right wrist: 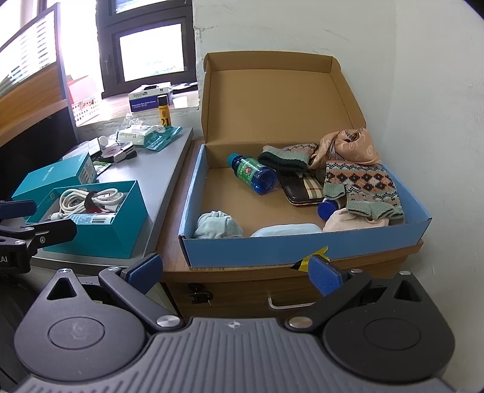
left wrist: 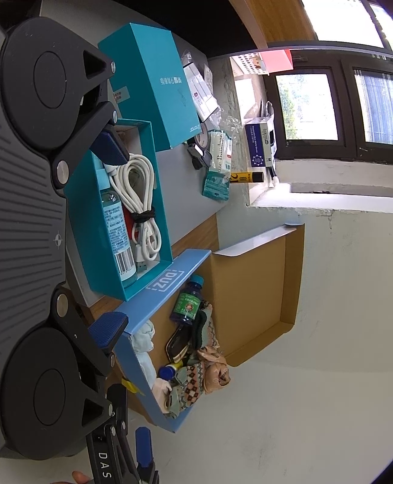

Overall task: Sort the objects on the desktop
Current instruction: 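Move both grippers toward the open teal box on the desk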

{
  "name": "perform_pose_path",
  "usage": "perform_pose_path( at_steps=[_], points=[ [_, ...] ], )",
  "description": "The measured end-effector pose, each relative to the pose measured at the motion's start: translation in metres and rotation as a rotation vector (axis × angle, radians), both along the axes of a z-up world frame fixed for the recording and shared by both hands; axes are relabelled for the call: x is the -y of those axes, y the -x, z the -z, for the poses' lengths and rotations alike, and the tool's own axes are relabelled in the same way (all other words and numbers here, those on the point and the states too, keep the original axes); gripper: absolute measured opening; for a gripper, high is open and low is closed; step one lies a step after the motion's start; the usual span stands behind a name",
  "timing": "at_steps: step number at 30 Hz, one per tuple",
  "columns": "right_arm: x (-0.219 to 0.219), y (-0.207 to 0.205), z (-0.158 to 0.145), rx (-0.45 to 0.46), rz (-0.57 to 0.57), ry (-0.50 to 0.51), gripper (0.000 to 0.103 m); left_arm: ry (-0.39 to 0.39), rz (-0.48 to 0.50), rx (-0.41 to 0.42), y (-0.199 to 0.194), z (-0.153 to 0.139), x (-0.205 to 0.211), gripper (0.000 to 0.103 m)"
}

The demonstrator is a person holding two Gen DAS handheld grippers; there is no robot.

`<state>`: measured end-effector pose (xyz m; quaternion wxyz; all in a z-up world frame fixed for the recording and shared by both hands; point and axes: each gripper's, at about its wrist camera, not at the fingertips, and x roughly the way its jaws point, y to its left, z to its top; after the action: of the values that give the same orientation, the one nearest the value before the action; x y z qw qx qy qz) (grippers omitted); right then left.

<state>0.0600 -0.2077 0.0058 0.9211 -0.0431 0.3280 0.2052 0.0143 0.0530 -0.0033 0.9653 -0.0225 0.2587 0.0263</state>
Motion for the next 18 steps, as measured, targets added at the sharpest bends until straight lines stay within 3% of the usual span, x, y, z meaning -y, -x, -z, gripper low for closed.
perform_pose_path(
  at_steps=[18],
  points=[
    [-0.0038, -0.0005, -0.0049, 0.006, -0.03, 0.005, 0.103, -0.002, 0.032, 0.02, 0.0024, -0.0081, -0.0084, 0.103]
  ],
)
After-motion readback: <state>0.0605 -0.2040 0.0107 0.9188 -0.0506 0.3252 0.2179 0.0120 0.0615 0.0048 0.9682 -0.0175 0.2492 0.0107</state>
